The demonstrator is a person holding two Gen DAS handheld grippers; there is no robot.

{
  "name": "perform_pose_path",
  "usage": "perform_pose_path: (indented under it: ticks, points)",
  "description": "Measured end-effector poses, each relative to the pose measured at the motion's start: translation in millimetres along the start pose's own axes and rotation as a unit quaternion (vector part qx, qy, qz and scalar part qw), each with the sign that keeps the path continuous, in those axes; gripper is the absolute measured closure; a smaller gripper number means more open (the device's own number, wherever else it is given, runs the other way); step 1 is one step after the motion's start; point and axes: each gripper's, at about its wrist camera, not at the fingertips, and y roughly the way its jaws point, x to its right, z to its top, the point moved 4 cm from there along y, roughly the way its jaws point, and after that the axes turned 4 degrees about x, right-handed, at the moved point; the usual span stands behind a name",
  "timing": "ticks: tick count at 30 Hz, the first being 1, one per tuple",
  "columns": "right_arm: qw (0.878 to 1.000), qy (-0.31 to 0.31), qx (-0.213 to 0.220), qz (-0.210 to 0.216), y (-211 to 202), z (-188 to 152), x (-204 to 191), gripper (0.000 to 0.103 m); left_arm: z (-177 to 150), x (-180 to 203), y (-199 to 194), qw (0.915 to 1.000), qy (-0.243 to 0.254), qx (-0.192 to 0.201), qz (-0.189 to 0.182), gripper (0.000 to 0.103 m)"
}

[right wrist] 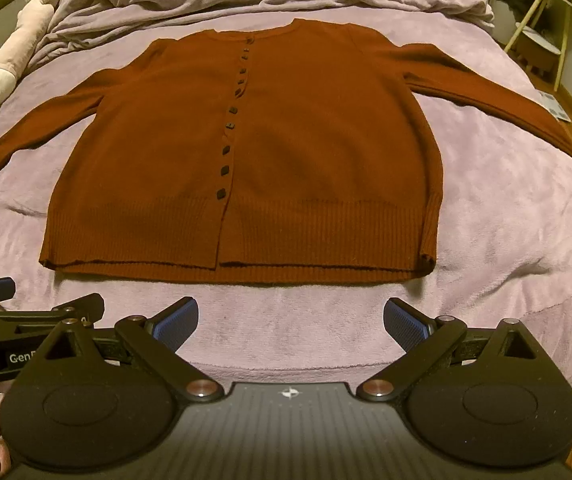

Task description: Fold small clothes

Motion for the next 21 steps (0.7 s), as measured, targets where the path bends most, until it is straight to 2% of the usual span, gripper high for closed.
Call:
perform_pose_path:
  ticks: [21]
  points:
    - [1.000,0.009,-0.013,0.007,7.4,-0.2,2.8,0.004,-0.7,1.6,8.4,0.9999,-0.004,-0.016,0.001,0.000]
